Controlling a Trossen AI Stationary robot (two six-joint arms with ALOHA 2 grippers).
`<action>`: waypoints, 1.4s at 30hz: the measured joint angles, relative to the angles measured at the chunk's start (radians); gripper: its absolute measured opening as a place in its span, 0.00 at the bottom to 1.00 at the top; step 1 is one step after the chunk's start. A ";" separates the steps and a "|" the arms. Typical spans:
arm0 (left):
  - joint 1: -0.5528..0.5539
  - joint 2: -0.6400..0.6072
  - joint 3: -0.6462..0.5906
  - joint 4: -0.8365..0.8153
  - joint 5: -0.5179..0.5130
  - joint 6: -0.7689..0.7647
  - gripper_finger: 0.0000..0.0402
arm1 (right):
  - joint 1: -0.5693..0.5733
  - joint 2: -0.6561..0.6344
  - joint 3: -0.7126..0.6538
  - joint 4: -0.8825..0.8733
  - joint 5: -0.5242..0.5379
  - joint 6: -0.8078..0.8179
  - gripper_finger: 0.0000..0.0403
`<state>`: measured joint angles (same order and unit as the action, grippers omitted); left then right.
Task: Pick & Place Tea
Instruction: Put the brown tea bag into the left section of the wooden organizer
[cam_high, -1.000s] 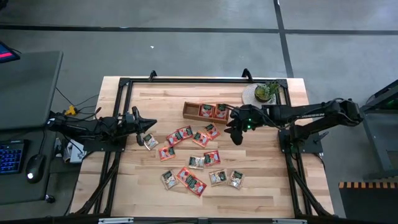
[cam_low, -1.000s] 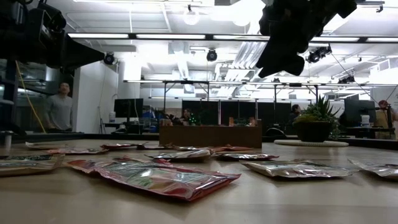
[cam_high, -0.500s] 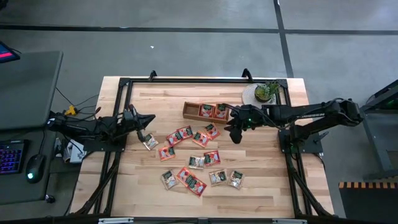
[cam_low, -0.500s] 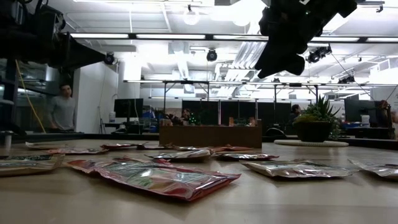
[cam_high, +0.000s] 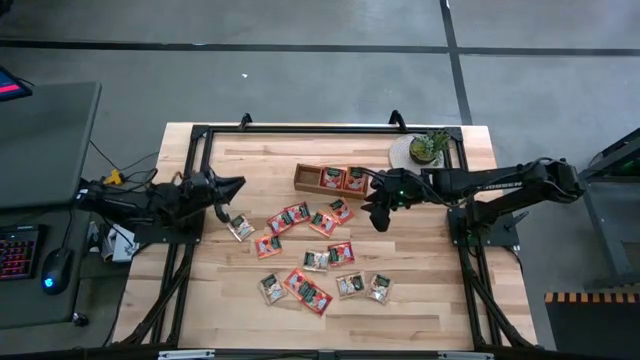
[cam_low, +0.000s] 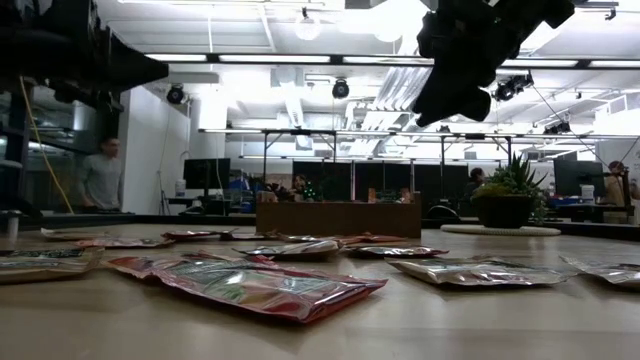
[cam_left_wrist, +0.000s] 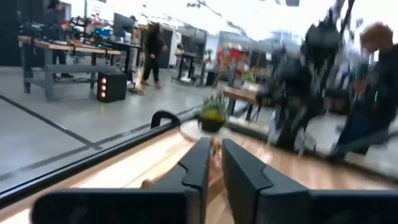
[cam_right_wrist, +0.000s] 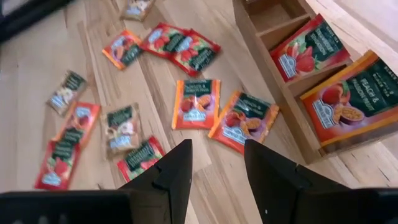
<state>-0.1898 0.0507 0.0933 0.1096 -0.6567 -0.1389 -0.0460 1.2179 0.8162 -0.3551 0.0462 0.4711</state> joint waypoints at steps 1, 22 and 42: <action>0.000 0.000 0.006 0.002 -0.009 -0.018 0.15 | 0.000 0.000 0.000 -0.013 0.002 -0.008 0.35; 0.000 0.001 0.032 -0.003 -0.055 -0.076 0.32 | -0.006 -0.629 -0.410 0.258 0.139 0.106 0.35; 0.000 0.000 0.033 -0.003 -0.067 -0.106 0.32 | -0.007 -1.215 -0.637 0.326 0.427 0.055 0.35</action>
<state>-0.1898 0.0509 0.1265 0.1066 -0.7242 -0.2447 -0.0528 0.0024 0.1789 -0.0292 0.4731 0.5258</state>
